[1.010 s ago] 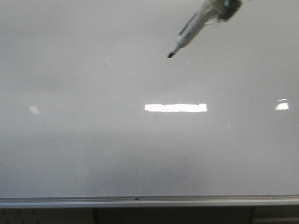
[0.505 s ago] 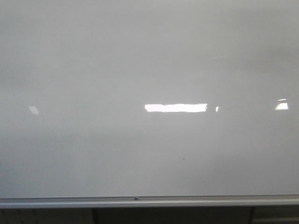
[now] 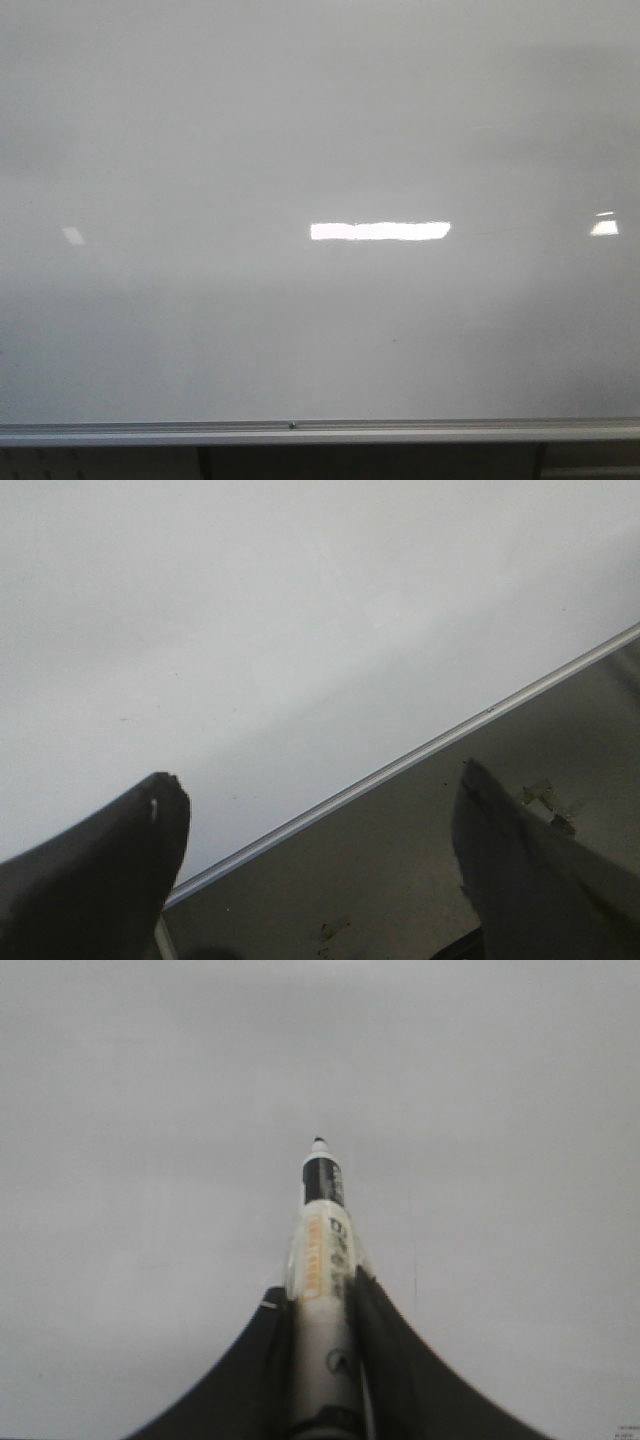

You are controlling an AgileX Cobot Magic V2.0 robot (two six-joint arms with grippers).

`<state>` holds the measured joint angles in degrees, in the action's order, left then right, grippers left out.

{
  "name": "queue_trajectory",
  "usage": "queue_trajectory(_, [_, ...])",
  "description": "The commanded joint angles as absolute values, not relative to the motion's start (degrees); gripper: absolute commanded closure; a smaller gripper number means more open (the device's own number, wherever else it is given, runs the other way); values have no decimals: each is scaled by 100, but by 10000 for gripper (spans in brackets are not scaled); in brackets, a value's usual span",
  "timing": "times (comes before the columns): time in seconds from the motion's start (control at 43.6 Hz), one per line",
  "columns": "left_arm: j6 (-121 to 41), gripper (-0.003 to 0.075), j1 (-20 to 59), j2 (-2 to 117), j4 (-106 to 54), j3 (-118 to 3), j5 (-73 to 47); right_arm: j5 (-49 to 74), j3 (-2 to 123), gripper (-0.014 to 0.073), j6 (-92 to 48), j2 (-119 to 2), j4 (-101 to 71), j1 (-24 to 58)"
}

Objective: Write number 1 on whiteboard

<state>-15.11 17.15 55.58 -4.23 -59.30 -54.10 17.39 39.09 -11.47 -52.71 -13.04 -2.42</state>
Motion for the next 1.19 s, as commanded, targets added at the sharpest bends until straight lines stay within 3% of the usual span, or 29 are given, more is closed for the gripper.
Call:
queue_trajectory(0.0, [-1454,189,1690,5485,-525,-6074,-5031,814,4072,631,-1392,-5480,-1369,-79])
queue_trajectory(0.39, [-1454,189,1690,5485,-525,-6074,-4995,-751,4072,631,-1615,-6165,-1369,24])
queue_trajectory(0.666, [-1454,189,1690,5485,-525,-6074,-4995,-853,4072,631,-1615,-6527,-1369,24])
queue_trajectory(0.803, [-1454,189,1690,5485,-525,-6074,-4995,-598,4072,631,-1615,-6711,-1369,24])
queue_trajectory(1.171, [-1454,189,1690,5485,-525,-6074,-5006,1457,4072,631,-1615,-6994,-1369,17])
